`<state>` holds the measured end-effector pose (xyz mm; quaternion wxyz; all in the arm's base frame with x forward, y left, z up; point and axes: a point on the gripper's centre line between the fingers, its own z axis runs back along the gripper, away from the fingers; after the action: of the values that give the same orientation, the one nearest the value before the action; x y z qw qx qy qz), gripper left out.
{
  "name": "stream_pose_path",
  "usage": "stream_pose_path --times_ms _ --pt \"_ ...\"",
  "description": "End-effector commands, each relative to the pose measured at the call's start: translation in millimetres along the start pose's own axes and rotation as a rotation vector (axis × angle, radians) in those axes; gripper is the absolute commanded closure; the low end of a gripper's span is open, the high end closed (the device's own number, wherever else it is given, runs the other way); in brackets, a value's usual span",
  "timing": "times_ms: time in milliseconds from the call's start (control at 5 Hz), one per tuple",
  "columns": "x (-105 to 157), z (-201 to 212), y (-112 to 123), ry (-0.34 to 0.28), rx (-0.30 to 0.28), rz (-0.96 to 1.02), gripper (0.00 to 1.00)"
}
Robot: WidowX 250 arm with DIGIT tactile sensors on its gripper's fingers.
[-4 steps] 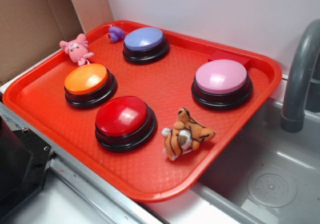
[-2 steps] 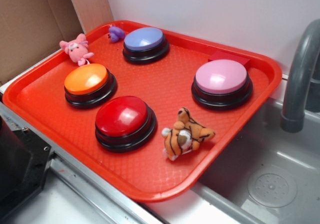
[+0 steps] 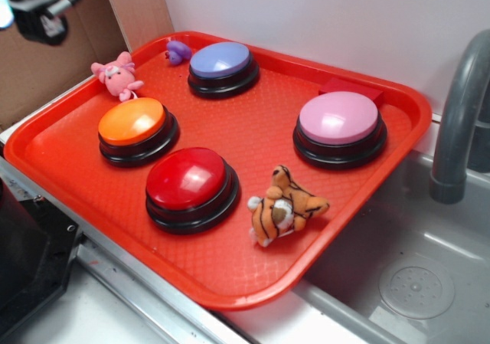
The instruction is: Push the orange button.
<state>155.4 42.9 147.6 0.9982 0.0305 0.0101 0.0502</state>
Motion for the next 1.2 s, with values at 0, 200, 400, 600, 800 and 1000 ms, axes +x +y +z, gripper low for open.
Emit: stream_pose_path --times_ms 0,200,400,600,800,1000 --pt "51.5 -56.4 -11.8 -0.17 0.079 -0.105 0.0" --pt "52.9 -58.8 -7.5 -0.227 0.026 -0.068 0.0" --pt "52.9 -58.8 -7.5 -0.227 0.026 -0.068 0.0" --pt "52.9 -58.8 -7.5 -0.227 0.026 -0.068 0.0" --pt "75.0 -85.2 -8.8 -0.138 0.012 -0.087 0.0" --pt "89.3 -102.3 -17.6 -0.065 -0.021 -0.085 0.0"
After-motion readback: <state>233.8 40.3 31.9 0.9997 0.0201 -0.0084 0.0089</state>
